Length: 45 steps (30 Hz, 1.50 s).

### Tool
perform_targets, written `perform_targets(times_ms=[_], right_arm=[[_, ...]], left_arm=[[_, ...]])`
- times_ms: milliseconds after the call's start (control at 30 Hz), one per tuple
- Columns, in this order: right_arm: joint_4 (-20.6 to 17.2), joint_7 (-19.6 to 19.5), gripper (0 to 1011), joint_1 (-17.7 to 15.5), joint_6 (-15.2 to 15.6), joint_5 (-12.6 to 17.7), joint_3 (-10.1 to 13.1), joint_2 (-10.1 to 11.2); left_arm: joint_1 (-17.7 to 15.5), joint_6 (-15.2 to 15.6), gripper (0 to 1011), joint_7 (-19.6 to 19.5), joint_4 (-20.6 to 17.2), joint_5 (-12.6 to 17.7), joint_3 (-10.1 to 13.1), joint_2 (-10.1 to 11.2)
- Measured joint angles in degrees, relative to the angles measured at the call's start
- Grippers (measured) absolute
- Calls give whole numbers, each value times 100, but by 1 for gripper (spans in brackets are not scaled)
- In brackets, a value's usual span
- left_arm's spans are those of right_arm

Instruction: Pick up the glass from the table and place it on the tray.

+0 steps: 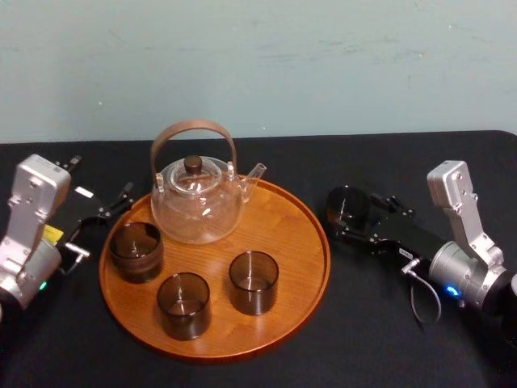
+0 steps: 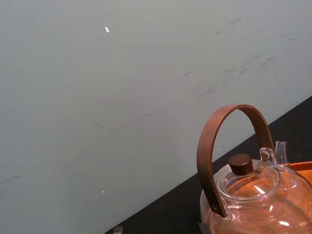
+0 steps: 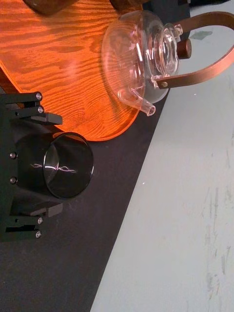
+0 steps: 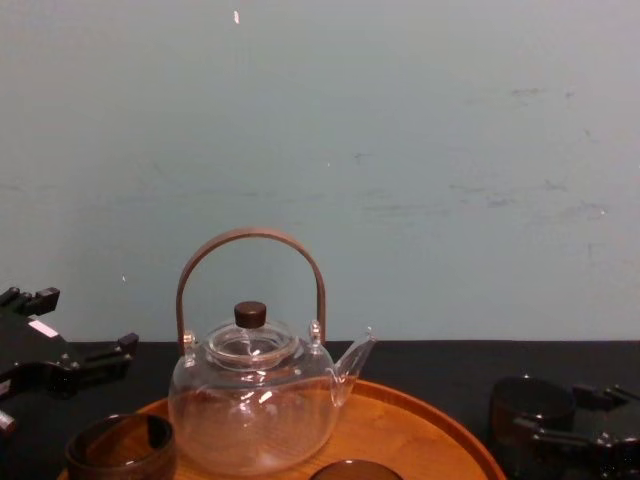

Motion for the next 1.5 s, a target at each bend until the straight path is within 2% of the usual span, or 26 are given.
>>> perform_targets(times_ms=[467,1500], right_arm=[[331,9,1002,256,-52,-98,-90,-124],[890,85,1002,593,-233,-258,-219,-336]], left_arm=[[0,0,1001,0,0,0,0,0],[0,0,1002,0,0,0,0,0]])
